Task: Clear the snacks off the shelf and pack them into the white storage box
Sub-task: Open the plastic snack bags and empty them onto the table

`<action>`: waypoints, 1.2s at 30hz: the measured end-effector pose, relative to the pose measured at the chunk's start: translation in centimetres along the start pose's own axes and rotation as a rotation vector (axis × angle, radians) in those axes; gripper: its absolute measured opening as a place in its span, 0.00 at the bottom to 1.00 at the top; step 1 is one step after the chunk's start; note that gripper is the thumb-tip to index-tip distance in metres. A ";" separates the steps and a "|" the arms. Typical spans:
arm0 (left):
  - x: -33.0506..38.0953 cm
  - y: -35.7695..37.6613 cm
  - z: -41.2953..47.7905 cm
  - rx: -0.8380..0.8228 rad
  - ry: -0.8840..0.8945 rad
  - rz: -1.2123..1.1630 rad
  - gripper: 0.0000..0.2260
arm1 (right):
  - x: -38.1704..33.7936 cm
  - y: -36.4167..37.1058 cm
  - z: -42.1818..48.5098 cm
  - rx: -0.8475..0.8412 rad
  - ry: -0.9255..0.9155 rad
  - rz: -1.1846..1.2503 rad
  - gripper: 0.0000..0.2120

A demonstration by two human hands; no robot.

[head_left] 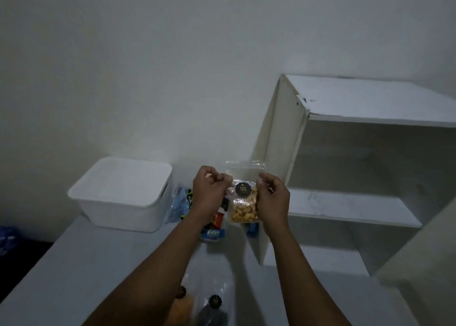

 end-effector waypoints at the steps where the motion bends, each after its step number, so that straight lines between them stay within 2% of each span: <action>1: 1.0 0.2 -0.2 -0.011 0.055 0.027 0.08 | -0.7 -0.2 -0.5 -0.004 -0.015 0.008 0.09; 3: 2.8 0.5 -0.6 -0.043 0.115 0.069 0.08 | -2.0 -0.4 -1.1 -0.016 -0.037 0.011 0.09; 6: 5.2 0.7 -1.2 -0.084 0.174 0.077 0.16 | -3.5 -0.8 -2.2 -0.043 -0.062 0.027 0.09; 9: 7.2 0.9 -1.6 -0.136 0.243 0.078 0.19 | -5.2 -1.3 -2.9 -0.074 -0.060 0.056 0.07; 12: 8.9 1.4 -1.7 -0.188 0.273 0.078 0.18 | -7.4 -1.7 -3.4 -0.130 -0.057 0.126 0.06; 17: 11.9 2.8 -1.6 -0.132 0.222 0.008 0.18 | -10.7 -2.2 -4.8 -0.259 -0.118 0.183 0.09; 20: 13.8 3.7 -1.3 -0.220 0.200 0.034 0.09 | -11.9 -2.5 -5.7 -0.302 -0.170 0.161 0.09; 28: 16.0 4.7 -1.8 -0.215 0.232 -0.027 0.02 | -14.0 -3.3 -7.1 -0.318 -0.211 0.240 0.09; 32: 16.4 5.3 -2.2 -0.208 0.240 -0.055 0.03 | -14.3 -3.4 -7.4 -0.257 -0.258 0.228 0.07; 36: 16.5 5.3 -2.1 -0.181 0.240 -0.029 0.05 | -14.5 -4.0 -7.5 -0.294 -0.237 0.242 0.07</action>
Point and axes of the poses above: each hand's wrist, its own z-axis towards the middle knuckle, its own y-axis out of the palm, x = y × z, the point moved 2 cm from there along z, towards the middle knuckle, and after that the axes turned 15 degrees about y, right-handed, at the moved point
